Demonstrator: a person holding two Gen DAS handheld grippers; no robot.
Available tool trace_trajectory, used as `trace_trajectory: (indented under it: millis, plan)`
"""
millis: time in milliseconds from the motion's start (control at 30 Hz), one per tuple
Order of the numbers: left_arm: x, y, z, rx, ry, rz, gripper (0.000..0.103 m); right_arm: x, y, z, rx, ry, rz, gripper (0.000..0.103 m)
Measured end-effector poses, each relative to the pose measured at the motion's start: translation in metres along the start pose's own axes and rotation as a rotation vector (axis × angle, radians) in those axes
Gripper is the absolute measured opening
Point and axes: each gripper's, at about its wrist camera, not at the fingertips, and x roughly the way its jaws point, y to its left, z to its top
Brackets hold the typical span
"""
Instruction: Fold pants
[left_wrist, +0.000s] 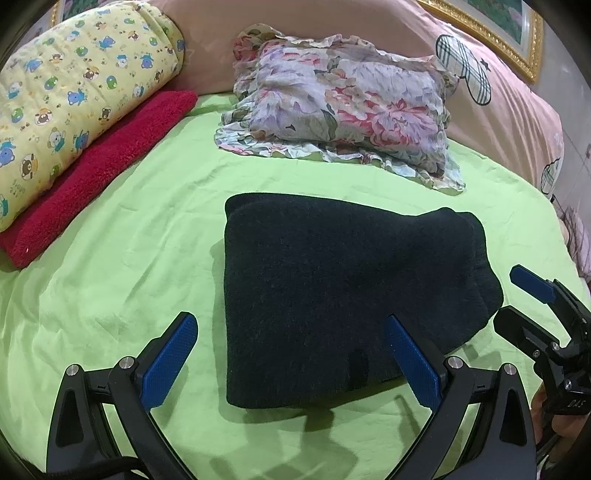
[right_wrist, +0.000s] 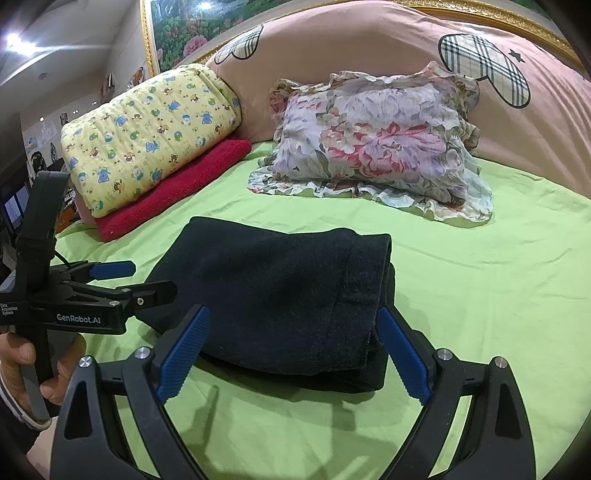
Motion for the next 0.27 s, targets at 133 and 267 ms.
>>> trace_trajectory:
  millis: [133,267]
  plan:
    - [0.0019,-0.0007,0.0017,-0.001,0.005,0.005,0.102,0.0037,-0.0024,-0.0007,0.013,0.012,0.000,0.092]
    - [0.0022,-0.0037,0.0040,-0.005,0.010,0.008,0.102,0.0060,-0.0044,-0.0006,0.027,0.018,0.002,0.092]
